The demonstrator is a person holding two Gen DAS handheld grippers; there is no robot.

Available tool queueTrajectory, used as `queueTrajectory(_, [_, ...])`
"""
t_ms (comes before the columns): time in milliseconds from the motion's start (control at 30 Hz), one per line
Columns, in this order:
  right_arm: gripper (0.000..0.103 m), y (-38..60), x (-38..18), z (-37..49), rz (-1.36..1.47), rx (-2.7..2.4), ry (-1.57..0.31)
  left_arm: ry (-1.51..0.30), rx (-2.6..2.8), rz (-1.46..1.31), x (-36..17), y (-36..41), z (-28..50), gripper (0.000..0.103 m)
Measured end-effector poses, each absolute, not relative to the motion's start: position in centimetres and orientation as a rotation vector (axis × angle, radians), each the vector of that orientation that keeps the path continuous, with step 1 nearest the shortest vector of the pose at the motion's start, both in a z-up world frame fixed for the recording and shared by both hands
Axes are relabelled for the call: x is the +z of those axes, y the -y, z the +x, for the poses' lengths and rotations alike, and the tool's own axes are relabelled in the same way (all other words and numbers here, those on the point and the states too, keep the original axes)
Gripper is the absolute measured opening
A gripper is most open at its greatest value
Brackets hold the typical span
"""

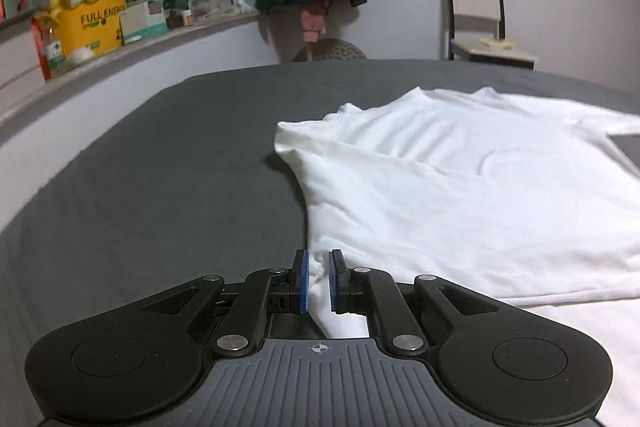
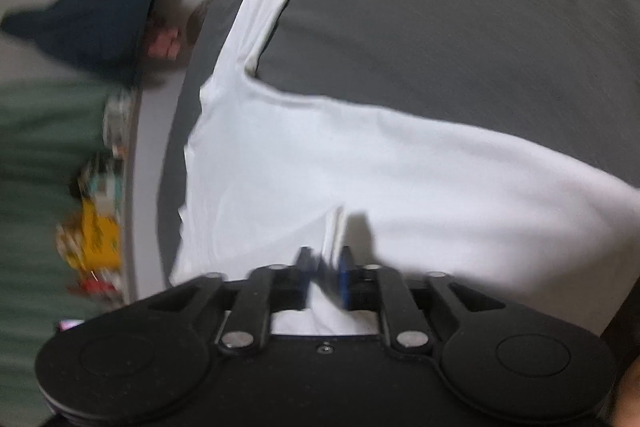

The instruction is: Fold clothes

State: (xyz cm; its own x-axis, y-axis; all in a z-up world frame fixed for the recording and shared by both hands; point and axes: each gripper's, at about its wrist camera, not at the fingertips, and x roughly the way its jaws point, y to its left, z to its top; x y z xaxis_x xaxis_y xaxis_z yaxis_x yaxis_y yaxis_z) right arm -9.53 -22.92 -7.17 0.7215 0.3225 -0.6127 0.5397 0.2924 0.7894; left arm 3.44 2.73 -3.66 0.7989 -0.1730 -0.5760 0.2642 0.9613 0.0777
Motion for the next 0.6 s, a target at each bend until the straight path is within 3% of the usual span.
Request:
queueTrajectory(267, [0.034,22.5,-7.8,-9.4,1.303,-0.151,-0.806,-0.846,-0.266,-0.150,-5.0,-5.4,3.7,0.008])
queueTrajectory(600, [0.043,22.4,-7.6,-10.4,1.335,-0.183,-0.803,-0.932,-0.370,-0.269,1.4,-5.9,3.7,0.008])
